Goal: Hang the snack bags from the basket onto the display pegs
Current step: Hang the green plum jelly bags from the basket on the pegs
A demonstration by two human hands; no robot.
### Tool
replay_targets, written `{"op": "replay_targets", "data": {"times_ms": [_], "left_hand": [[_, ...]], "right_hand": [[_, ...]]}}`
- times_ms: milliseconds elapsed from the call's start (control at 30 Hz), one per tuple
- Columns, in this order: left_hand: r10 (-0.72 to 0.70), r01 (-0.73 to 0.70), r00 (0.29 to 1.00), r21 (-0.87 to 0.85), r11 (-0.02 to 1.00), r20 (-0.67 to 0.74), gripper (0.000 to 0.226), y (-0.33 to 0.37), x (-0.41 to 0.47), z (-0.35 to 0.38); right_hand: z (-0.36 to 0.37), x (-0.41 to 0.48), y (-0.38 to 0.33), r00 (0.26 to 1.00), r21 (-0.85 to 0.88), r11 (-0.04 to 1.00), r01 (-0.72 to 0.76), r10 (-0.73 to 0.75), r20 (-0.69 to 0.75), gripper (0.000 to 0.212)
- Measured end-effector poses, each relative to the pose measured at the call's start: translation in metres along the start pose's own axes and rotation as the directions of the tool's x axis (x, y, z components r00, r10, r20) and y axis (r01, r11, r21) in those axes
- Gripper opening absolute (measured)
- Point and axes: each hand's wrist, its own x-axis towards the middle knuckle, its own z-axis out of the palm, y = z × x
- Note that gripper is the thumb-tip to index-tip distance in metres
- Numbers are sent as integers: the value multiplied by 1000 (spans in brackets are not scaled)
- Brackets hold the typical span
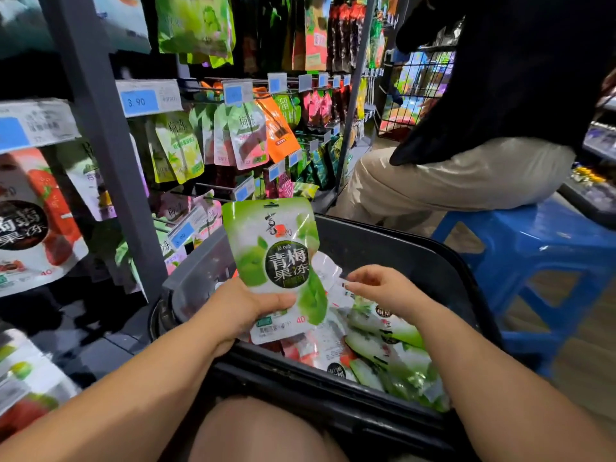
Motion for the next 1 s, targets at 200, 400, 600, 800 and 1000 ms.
{"op": "replay_targets", "data": {"times_ms": [200,400,600,800,1000], "left_hand": [[20,-21,999,-42,999,-30,58,-3,-1,-6],[71,-72,996,-29,997,-55,55,-5,-5,-3],[92,-91,995,11,996,-47,69,-9,-5,-5],[89,-88,995,13,996,-40,63,-9,-6,-6],[92,-92,995,16,996,-40,54,-10,-6,-6]], "right_hand": [[-6,4,25,973,-529,842,-107,198,118,54],[-8,-3,33,875,-774,588,-237,475,93,91],[-9,-3,28,915,-784,601,-153,385,117,64],[-12,-2,22,920,-818,569,-80,359,160,34],[-19,3,22,965,-714,670,-201,259,-29,29]]}}
